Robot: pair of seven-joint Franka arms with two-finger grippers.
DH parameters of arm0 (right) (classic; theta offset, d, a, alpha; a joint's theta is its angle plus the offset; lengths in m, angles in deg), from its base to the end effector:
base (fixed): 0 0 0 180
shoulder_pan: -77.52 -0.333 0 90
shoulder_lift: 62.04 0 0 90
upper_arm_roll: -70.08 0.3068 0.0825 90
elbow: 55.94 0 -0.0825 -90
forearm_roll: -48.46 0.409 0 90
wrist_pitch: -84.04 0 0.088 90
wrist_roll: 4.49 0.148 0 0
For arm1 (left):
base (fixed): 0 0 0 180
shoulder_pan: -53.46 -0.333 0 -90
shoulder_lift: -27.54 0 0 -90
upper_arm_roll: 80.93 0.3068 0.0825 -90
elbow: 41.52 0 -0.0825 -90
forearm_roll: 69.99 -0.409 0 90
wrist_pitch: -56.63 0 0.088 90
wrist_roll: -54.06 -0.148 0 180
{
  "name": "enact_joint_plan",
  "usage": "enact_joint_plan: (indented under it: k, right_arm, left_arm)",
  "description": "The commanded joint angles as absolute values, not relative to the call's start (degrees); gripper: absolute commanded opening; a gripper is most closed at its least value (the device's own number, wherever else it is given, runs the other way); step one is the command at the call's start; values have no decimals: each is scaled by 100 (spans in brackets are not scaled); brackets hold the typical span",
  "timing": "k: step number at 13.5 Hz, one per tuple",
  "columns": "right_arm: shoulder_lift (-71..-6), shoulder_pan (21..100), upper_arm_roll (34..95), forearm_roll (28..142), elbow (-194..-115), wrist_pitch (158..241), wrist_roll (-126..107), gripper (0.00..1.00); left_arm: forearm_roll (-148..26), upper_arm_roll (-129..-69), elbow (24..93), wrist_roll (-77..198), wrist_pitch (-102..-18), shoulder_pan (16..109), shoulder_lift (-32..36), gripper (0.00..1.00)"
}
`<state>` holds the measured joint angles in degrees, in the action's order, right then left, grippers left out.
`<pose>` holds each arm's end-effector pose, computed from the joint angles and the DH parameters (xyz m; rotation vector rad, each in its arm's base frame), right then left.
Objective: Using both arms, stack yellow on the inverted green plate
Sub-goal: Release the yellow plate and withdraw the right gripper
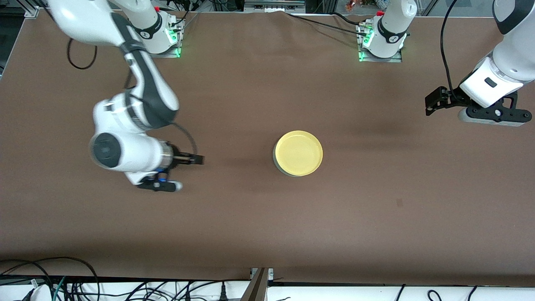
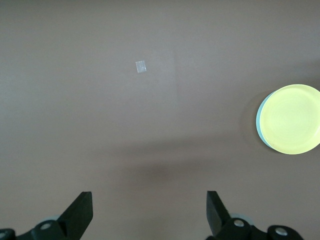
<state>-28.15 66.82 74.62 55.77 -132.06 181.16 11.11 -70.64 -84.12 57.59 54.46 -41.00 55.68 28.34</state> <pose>0.6784 0.1936 0.3182 -3.0111 0.0675 0.3940 0.5786 -0.0534 0.5144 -3.1258 0.1392 0.0176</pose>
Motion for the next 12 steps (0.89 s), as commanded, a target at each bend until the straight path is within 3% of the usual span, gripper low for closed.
enact_joint_plan:
  k: [1, 4, 9, 12]
  right_arm:
    - [-3188, 6934, 7124, 5409, -13275, 17485, 283, 100]
    - [-3522, 6935, 6438, 5286, -13267, 17193, -121, 100]
    - [-4751, 7084, 6410, 5093, -13442, 16517, -335, 100]
    - [-5438, 7242, 6419, 4679, -13504, 16578, -370, 100]
  left_arm:
    - [-7219, -8445, 5578, 5327, -3943, 5539, 2771, 100]
    - [-7227, -8445, 5578, 5327, -3952, 5539, 2771, 100]
    - [-7227, -8445, 5578, 5318, -3952, 5539, 2763, 100]
    - [-7227, -8445, 5578, 5327, -3969, 5539, 2763, 100]
